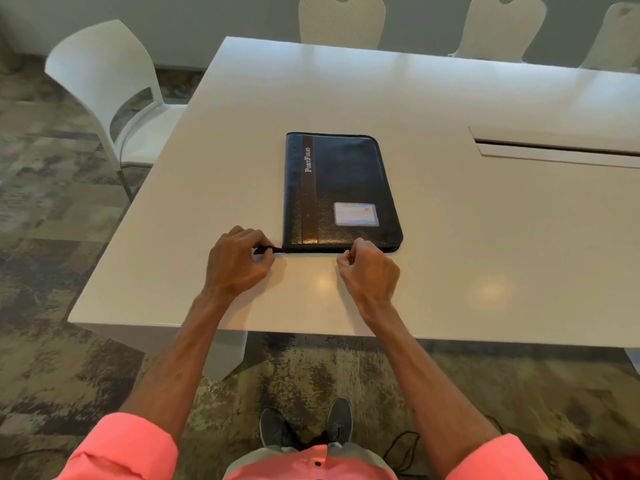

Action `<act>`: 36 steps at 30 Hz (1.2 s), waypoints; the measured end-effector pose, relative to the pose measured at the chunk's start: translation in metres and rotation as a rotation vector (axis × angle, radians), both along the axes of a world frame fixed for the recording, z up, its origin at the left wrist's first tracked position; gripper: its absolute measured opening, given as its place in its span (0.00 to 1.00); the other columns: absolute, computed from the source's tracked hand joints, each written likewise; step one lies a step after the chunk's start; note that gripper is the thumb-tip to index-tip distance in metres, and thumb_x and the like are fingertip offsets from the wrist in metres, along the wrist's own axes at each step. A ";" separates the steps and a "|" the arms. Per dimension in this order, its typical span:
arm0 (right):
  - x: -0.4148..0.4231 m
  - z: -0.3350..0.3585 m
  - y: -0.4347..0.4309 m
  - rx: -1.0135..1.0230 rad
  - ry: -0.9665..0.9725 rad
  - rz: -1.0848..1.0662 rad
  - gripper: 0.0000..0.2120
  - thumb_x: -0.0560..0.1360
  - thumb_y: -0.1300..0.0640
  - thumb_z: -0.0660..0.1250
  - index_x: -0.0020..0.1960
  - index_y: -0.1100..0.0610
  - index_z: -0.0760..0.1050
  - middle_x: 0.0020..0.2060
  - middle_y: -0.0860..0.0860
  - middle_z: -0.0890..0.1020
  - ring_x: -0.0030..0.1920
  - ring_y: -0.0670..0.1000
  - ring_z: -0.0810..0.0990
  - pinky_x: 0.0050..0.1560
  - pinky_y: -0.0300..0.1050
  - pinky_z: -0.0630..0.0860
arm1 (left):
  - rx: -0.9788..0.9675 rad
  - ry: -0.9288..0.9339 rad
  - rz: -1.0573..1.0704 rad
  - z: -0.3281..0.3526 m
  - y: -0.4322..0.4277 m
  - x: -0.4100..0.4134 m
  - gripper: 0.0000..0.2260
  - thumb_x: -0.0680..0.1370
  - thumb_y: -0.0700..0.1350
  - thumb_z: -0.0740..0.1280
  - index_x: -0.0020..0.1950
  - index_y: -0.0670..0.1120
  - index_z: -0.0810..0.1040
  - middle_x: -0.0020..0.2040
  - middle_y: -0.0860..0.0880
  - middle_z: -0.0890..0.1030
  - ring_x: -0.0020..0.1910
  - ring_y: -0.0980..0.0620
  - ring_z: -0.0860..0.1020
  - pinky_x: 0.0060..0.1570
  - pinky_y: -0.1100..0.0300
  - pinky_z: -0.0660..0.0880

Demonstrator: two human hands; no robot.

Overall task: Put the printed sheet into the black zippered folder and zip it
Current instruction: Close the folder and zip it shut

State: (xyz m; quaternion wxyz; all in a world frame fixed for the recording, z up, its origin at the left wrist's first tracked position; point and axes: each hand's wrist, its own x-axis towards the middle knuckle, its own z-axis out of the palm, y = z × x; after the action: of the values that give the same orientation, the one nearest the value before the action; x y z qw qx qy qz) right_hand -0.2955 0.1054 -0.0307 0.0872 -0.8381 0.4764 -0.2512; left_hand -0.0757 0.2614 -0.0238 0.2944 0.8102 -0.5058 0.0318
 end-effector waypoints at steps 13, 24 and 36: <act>0.024 0.000 0.023 0.042 -0.048 0.112 0.08 0.79 0.53 0.73 0.44 0.51 0.77 0.35 0.45 0.78 0.31 0.45 0.74 0.30 0.38 0.69 | 0.171 -0.056 -0.108 -0.010 -0.030 -0.012 0.39 0.78 0.66 0.71 0.85 0.59 0.59 0.60 0.51 0.79 0.57 0.49 0.76 0.60 0.49 0.75; -0.022 0.000 -0.019 0.029 -0.054 -0.017 0.11 0.76 0.55 0.76 0.39 0.52 0.75 0.32 0.46 0.77 0.28 0.47 0.74 0.29 0.41 0.71 | 0.193 -0.306 -0.051 -0.020 -0.038 -0.007 0.34 0.83 0.70 0.55 0.85 0.54 0.67 0.55 0.50 0.77 0.54 0.47 0.74 0.53 0.50 0.73; -0.081 0.007 -0.072 0.130 -0.007 0.071 0.09 0.80 0.49 0.74 0.45 0.50 0.78 0.39 0.42 0.80 0.36 0.46 0.80 0.33 0.33 0.65 | 0.119 -0.320 -0.246 0.006 -0.073 -0.028 0.37 0.75 0.67 0.70 0.79 0.49 0.73 0.83 0.48 0.64 0.86 0.46 0.57 0.82 0.38 0.52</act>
State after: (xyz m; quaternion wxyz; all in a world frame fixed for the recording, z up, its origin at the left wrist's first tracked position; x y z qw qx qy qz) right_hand -0.3760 0.0337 -0.0239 0.1521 -0.8463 0.4612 -0.2191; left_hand -0.1040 0.1882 -0.0177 0.1636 0.7431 -0.6421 0.0938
